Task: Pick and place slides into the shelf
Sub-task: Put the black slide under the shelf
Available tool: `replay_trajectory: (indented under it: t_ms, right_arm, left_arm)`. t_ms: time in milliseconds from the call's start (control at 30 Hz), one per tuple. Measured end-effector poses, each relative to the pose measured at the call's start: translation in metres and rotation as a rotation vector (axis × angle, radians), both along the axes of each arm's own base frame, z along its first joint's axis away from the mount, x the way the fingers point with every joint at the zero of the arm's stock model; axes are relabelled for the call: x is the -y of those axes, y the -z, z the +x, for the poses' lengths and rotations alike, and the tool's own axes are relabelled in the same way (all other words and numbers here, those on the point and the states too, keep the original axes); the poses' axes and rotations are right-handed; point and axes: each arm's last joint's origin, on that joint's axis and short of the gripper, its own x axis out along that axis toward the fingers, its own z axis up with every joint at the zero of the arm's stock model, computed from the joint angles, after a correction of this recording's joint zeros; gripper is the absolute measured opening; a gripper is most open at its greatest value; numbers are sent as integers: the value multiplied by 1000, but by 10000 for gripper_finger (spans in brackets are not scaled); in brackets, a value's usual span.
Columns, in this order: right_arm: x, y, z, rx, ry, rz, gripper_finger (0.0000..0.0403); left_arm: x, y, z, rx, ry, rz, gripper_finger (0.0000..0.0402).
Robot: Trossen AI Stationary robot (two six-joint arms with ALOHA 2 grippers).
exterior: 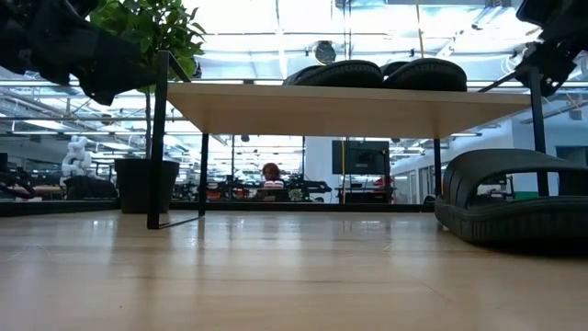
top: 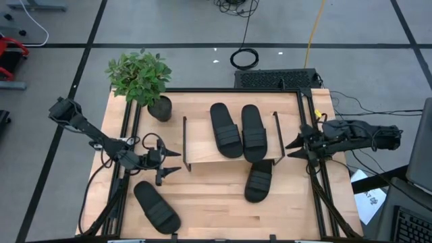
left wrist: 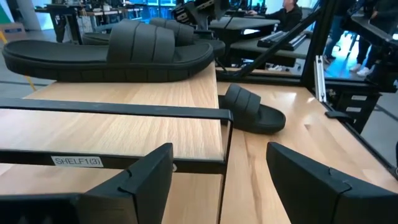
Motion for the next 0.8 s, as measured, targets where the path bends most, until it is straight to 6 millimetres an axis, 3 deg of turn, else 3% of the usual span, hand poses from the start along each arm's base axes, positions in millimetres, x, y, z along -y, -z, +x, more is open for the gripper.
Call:
replay_trajectory:
  t_ms: [167,333,567,800]
  right_arm:
    - [-3,-1,4,53,-95,48,183]
    - [-4,10,7,21,-103,81,183]
    - [-9,28,24,122,-200,178,183]
    - [-10,39,28,139,-222,177,183]
  left_arm:
    - [-1,0,0,-3,-5,8,264]
    - [-4,0,2,-3,-27,-10,264]
    - [-9,3,4,-28,-48,-23,260]
    - [-14,4,7,-39,-37,-47,262]
